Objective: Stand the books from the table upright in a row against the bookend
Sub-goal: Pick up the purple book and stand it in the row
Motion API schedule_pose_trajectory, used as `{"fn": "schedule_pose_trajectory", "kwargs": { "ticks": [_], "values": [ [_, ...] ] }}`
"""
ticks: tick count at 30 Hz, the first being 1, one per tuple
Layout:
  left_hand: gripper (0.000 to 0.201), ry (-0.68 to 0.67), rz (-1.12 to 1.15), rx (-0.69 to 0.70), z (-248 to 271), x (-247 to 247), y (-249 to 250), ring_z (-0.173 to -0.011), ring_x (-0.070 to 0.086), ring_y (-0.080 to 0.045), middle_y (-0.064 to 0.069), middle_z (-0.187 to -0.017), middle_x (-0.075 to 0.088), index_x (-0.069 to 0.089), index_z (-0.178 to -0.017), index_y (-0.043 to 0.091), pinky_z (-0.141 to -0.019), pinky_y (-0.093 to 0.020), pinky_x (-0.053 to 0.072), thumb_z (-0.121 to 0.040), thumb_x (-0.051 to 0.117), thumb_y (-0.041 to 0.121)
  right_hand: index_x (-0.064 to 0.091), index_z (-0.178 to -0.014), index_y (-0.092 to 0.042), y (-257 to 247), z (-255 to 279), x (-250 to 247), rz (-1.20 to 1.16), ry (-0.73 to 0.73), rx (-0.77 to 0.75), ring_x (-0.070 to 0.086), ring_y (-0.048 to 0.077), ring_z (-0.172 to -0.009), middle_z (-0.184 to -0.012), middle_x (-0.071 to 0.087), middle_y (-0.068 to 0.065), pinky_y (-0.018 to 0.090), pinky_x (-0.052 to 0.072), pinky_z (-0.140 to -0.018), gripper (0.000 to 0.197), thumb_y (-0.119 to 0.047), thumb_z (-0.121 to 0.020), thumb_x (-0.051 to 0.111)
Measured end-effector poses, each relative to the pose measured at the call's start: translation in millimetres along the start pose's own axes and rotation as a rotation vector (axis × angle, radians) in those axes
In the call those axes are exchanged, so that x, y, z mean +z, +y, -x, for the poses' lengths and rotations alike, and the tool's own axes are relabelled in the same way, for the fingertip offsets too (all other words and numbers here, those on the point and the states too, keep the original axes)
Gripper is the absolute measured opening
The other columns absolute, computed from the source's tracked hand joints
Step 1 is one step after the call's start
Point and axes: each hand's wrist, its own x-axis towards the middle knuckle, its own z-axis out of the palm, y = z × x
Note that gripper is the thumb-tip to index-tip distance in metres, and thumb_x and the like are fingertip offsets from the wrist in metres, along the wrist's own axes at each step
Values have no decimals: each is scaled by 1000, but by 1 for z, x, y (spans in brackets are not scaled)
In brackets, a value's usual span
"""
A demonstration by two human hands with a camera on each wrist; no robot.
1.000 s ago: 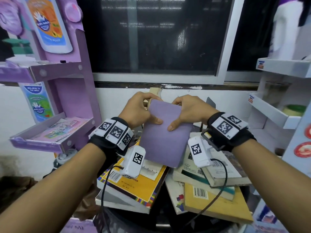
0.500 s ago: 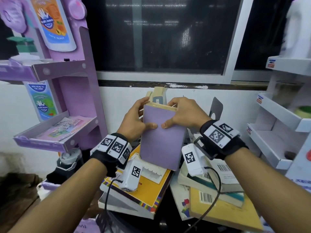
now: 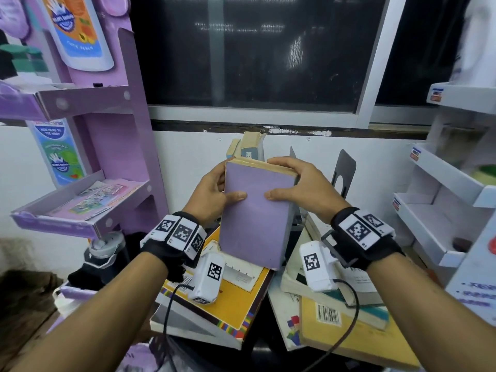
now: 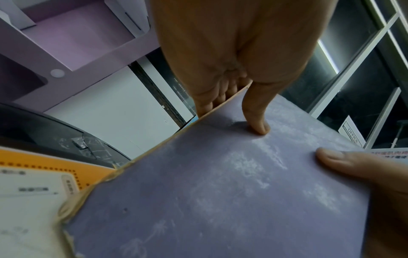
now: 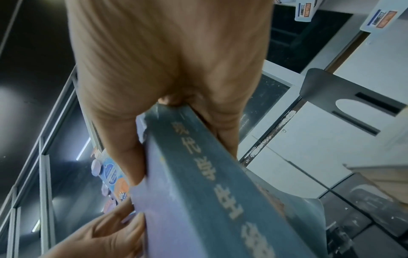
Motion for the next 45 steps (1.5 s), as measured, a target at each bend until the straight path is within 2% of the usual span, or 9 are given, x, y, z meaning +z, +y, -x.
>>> {"fn": "schedule_pose_trajectory", "kwargs": {
  "ticks": [6, 15, 18, 24, 29, 33, 35, 40, 45],
  "values": [
    [75, -8, 79, 6, 1, 5, 0, -112, 58, -2, 2, -128, 58, 39, -143, 14, -88, -17, 51, -79, 60, -19, 60, -124, -30, -4, 3, 2, 46, 2, -24, 65, 8, -86, -99, 65, -13, 27, 56, -80, 63, -17, -67, 86],
    [80, 13, 110, 20, 3, -3, -4, -118, 59, -16, -7, -129, 61, 42, -141, 9, -94, -28, 51, -69, 73, -9, 52, -127, -34, -13, 3, -1, 187, -72, -23, 62, 5, -72, -93, 66, -7, 15, 45, -57, 62, -29, -73, 81],
    [76, -3, 110, 20, 6, -8, -5, -125, 55, -23, -11, -133, 59, 45, -139, 9, -104, -39, 46, -69, 72, -1, 47, -130, -33, -20, 3, -2, 298, -115, -25, 58, -1, -69, -84, 61, -12, 14, 40, -57, 65, -37, -74, 79],
    [76, -36, 155, 1, 9, -8, -2, -127, 53, -22, -10, -137, 56, 42, -142, 10, -102, -35, 47, -71, 67, -1, 55, -130, -33, -24, 6, 2, 290, -81, -39, 61, -2, -77, -100, 66, -11, 12, 43, -62, 66, -36, -70, 82],
    [59, 31, 291, -66, 13, 2, 6, -112, 62, -14, -5, -129, 61, 48, -136, 12, -80, -20, 54, -79, 59, 14, 56, -130, -30, -29, 10, 11, 292, -71, -45, 60, 0, -76, -98, 67, -9, 12, 41, -61, 64, -35, -71, 81],
    [46, 173, 315, -105, 11, 14, 13, -107, 62, 0, 3, -124, 64, 56, -129, 14, -77, -13, 49, -94, 49, 43, 54, -126, -31, -34, 15, 23, 336, -20, -45, 57, 7, -71, -83, 62, -6, 20, 40, -60, 61, -36, -70, 79],
    [42, 266, 276, -108, 9, 17, 15, -104, 62, -2, 5, -114, 68, 62, -122, 13, -81, -18, 44, -91, 55, 41, 51, -129, -31, -36, 18, 29, 354, -12, -41, 59, 15, -80, -91, 64, -1, 26, 46, -68, 66, -38, -69, 78],
    [22, 344, 246, -135, 6, 18, 18, -69, 63, 10, 10, -88, 71, 71, -104, 16, -64, -13, 47, -86, 60, 23, 47, -134, -31, -37, 22, 34, 402, -7, -27, 54, 22, -103, -110, 62, 3, 31, 48, -82, 70, -41, -70, 74],
    [31, 412, 199, -174, 5, 21, 21, -99, 67, -12, 6, -96, 75, 76, -92, 27, -95, -36, 50, -65, 72, 42, 49, -131, -29, -47, 28, 34, 445, -41, -34, 56, 23, -102, -110, 62, 1, 34, 50, -85, 69, -46, -70, 76]
  ]
}}
